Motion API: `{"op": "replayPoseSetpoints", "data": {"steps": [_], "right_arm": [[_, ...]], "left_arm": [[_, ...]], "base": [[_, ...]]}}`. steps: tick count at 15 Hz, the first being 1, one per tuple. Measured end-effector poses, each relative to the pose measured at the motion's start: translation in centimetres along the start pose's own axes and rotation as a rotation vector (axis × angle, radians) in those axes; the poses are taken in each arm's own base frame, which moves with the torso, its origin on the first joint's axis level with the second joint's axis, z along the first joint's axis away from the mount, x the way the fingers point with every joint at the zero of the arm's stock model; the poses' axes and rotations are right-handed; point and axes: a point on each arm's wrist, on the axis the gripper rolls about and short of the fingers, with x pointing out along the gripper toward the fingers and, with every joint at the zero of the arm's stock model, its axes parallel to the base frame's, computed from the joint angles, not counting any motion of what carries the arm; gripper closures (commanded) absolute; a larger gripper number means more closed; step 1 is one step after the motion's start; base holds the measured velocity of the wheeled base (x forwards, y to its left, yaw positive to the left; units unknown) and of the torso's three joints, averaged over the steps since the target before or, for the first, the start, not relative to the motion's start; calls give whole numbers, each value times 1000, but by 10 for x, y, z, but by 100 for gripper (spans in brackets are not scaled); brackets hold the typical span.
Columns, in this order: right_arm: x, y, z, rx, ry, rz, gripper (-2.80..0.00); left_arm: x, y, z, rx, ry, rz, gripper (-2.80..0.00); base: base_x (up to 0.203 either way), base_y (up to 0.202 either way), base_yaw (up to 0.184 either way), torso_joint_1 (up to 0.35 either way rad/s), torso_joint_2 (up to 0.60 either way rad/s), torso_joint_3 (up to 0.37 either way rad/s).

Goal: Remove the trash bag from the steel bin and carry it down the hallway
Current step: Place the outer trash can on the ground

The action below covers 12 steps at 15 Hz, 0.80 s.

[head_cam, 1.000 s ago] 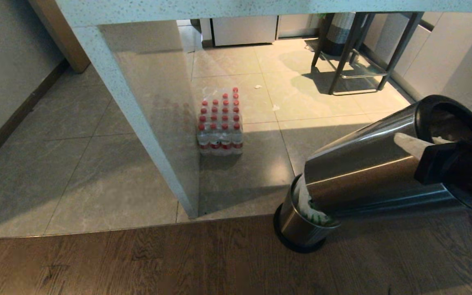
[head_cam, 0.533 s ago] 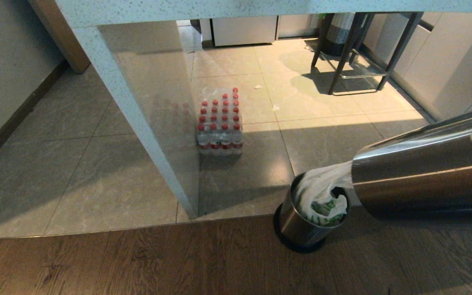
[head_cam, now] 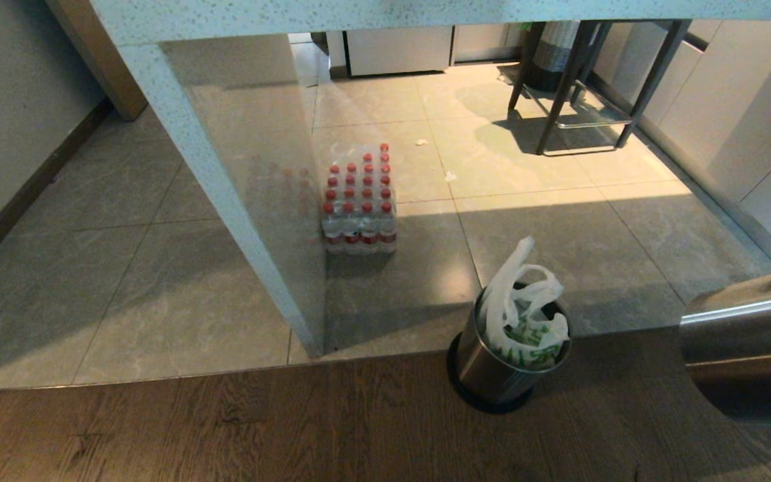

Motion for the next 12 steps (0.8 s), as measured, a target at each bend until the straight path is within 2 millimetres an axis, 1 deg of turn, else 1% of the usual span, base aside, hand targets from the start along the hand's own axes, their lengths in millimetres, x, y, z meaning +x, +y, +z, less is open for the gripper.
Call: {"op": "replayPoseSetpoints", "data": {"steps": [2, 5, 7, 9, 12], "right_arm": [[37, 0, -13, 6, 33, -49, 0], [94, 1, -37, 5, 29, -92, 0], [127, -5, -59, -5, 40, -131, 0], [151, -23, -88, -12, 93, -221, 0], [170, -50, -131, -35, 219, -346, 0]], "left_arm": [[0, 0, 0, 0, 0, 0, 0], [0, 0, 0, 0, 0, 0, 0], [0, 0, 0, 0, 0, 0, 0], [0, 0, 0, 0, 0, 0, 0], [0, 0, 0, 0, 0, 0, 0]], "base": [[0, 0, 0, 0, 0, 0], [0, 0, 0, 0, 0, 0], [0, 0, 0, 0, 0, 0], [0, 0, 0, 0, 0, 0], [0, 0, 0, 0, 0, 0]]}}
